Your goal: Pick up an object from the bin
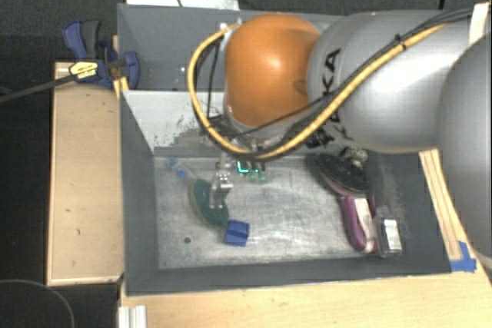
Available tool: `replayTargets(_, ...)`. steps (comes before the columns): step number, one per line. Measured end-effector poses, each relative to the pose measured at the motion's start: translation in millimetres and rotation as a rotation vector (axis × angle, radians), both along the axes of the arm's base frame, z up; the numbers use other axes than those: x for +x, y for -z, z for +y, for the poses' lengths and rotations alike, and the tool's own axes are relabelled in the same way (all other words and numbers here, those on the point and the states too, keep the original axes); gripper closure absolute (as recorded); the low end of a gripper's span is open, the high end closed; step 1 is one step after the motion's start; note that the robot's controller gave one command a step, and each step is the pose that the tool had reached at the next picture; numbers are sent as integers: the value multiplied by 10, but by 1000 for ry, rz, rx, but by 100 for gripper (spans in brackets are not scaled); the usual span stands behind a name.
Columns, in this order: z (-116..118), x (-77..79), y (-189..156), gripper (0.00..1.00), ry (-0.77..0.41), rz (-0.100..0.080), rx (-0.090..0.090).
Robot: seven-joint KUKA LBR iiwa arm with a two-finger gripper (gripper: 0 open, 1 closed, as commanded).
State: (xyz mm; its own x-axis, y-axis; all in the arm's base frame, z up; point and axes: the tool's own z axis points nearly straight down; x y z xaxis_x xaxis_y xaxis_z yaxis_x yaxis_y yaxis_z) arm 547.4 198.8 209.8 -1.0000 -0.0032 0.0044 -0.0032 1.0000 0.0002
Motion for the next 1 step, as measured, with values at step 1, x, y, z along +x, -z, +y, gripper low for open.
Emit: replayTargets(1, -373, -99, 1398, 0, -169, -11, 3)
